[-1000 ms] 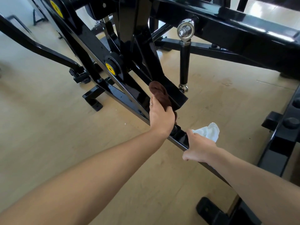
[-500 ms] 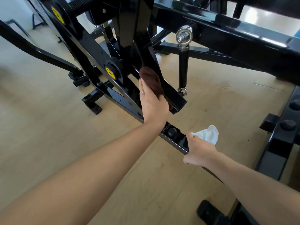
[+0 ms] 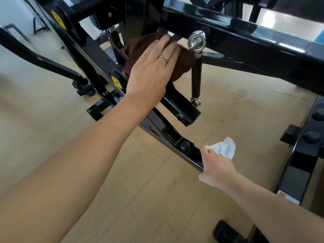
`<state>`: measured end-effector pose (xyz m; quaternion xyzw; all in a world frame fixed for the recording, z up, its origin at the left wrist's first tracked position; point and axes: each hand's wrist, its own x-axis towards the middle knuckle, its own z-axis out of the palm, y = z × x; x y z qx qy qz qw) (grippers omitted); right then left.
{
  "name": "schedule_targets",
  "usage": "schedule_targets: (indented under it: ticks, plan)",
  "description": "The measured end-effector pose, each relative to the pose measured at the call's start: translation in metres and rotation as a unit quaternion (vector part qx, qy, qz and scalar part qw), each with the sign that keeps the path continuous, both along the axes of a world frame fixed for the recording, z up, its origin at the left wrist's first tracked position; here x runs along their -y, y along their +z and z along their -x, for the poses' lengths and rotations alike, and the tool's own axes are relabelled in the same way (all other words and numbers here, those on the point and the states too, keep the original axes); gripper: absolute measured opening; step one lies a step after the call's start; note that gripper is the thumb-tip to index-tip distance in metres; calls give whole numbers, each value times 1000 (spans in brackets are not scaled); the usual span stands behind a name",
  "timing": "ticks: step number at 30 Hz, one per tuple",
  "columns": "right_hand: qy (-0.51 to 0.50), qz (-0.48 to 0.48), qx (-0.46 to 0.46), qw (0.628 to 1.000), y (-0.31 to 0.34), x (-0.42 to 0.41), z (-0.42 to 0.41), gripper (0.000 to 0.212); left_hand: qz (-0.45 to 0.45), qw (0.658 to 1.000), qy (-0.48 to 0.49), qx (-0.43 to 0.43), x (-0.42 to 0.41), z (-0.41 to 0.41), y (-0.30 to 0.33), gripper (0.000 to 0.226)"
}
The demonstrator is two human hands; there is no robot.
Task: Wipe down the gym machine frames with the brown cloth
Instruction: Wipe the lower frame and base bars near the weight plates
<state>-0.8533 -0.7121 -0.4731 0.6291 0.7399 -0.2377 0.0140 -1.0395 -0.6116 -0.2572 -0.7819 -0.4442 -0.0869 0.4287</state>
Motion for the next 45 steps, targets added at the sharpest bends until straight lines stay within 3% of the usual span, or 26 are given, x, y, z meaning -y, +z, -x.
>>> schedule_targets:
  ticks: [5, 8, 17, 21, 23, 26, 33, 38, 42, 45]
  plan:
    - [11, -1, -9, 1000, -1, 1, -7, 50, 106, 988, 78, -82, 17, -10, -57, 69]
    - [14, -2, -17, 1000, 0, 1, -6, 47, 160, 980, 64, -98, 32, -1, -79, 75]
    - [16, -27, 8, 999, -1, 3, 0, 51, -28, 999, 19, 16, 4, 15, 8, 55]
    - [18, -16, 1, 1000, 2, 3, -2, 48, 79, 992, 72, -74, 23, -3, -47, 76]
    - [18, -9, -6, 1000, 2, 3, -4, 48, 151, 984, 81, -56, 35, -14, -75, 79]
    - [20, -8, -8, 1000, 3, 3, -5, 48, 177, 982, 60, 21, 35, -25, -81, 70]
    - [17, -15, -10, 1000, 4, 4, -4, 49, 71, 994, -9, 80, 19, -12, -32, 42]
    - [21, -24, -4, 999, 4, 4, -2, 51, 72, 993, -24, 95, 26, -13, -25, 40]
    - [24, -29, 8, 999, 2, 3, -1, 53, -48, 989, -27, 135, 14, -3, 13, 45]
    - [19, -31, 7, 999, 3, 4, 0, 50, -86, 995, 4, 50, 9, -6, 5, 39]
